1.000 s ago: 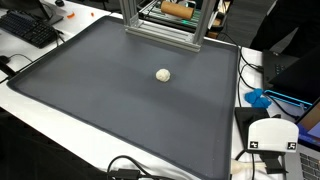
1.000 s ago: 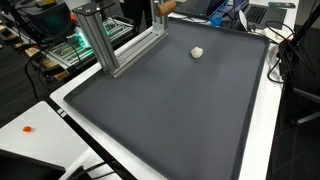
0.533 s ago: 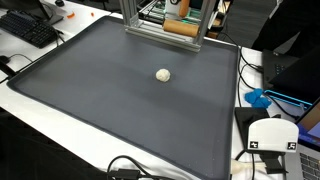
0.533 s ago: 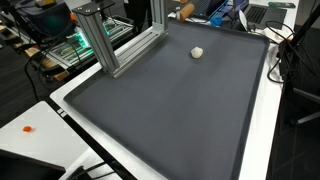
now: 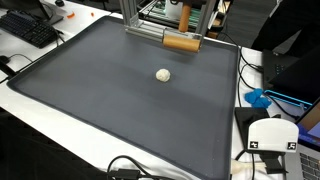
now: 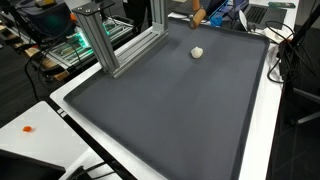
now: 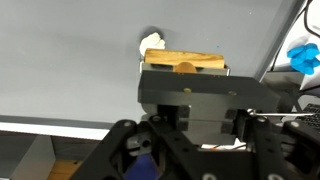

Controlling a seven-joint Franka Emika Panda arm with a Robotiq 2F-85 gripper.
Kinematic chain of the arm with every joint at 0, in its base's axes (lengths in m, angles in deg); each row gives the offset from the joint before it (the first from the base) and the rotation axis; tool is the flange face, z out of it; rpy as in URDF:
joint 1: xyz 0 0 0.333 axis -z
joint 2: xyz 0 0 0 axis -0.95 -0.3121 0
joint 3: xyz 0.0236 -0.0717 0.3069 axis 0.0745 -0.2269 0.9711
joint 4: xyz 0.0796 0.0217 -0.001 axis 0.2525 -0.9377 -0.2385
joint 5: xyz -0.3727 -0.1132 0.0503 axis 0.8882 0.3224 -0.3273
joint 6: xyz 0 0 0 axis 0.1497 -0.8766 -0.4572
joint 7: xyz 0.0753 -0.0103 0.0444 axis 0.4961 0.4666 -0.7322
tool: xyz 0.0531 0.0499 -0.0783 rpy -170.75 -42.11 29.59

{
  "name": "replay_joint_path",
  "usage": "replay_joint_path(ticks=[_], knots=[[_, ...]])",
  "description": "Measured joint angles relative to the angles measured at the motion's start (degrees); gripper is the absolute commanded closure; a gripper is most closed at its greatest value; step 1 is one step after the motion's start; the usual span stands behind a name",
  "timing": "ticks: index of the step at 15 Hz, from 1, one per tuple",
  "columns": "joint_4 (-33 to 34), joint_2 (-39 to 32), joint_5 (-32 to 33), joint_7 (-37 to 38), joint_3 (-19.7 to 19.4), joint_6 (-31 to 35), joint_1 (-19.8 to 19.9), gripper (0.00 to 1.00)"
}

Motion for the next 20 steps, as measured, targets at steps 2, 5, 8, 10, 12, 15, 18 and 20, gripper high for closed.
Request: replay_joint_path(ticks=[2, 5, 8, 10, 12, 15, 18, 20], knots=[[0.1, 0.0, 0.0, 0.0, 0.0, 0.0, 0.0, 0.4], [0.1, 0.0, 0.0, 0.0, 0.0, 0.0, 0.0, 0.65], [0.0, -0.6, 0.0, 0.3, -0.1, 0.0, 0.1, 0.65], [0.0, -1.9, 0.3, 0.4, -0.5, 0.0, 0.5, 0.65], [0.1, -3.5, 1.0, 0.5, -0.9, 0.1, 0.9, 0.65], [0.3, -5.9, 2.1, 0.5, -1.6, 1.4, 1.2, 0.65], [0.4, -7.9, 3.1, 0.5, -2.2, 3.1, 1.3, 0.65], [0.5, -9.2, 3.9, 0.5, -2.4, 4.3, 1.4, 0.65]])
